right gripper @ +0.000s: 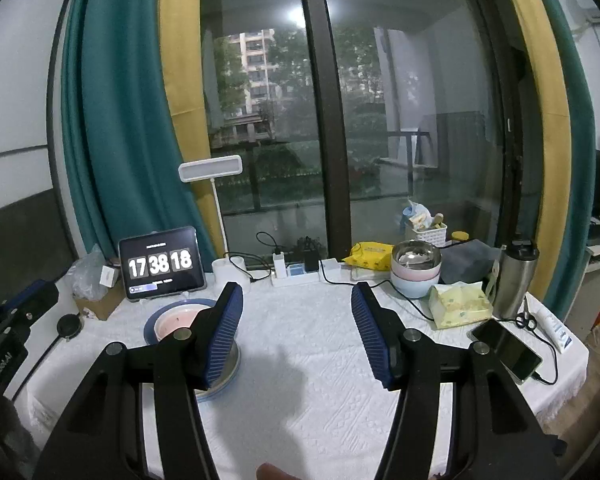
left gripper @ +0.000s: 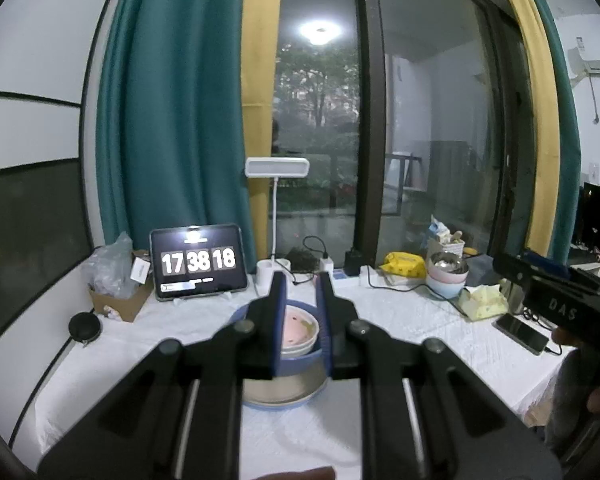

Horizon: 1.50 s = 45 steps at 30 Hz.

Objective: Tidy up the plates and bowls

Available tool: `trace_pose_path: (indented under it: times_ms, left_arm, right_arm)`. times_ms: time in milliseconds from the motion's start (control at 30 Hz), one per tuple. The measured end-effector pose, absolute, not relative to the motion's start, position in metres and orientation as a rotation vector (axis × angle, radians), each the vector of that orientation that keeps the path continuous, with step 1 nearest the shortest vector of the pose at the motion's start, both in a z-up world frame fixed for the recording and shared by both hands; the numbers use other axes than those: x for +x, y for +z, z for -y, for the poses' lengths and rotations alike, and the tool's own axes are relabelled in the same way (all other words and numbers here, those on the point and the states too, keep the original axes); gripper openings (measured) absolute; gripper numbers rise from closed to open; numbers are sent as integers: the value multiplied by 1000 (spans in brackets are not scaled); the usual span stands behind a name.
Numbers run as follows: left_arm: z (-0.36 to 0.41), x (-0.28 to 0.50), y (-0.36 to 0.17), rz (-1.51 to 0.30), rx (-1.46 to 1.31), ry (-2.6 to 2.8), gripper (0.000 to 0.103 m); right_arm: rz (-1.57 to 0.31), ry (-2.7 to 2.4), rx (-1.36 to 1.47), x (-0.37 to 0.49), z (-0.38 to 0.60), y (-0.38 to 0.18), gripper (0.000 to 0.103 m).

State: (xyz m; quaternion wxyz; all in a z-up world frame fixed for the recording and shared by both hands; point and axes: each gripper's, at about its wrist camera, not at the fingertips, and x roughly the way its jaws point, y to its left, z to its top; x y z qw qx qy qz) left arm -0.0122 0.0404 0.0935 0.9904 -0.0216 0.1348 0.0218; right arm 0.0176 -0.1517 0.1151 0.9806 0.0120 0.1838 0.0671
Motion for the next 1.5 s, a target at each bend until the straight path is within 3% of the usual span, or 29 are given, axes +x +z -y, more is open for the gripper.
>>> trace_pose_path:
  times_ms: [1500]
  left_arm:
    - [-45, -19, 89, -280, -55, 68, 16]
  right_arm:
    - [-380, 136, 20, 20, 141, 112, 60]
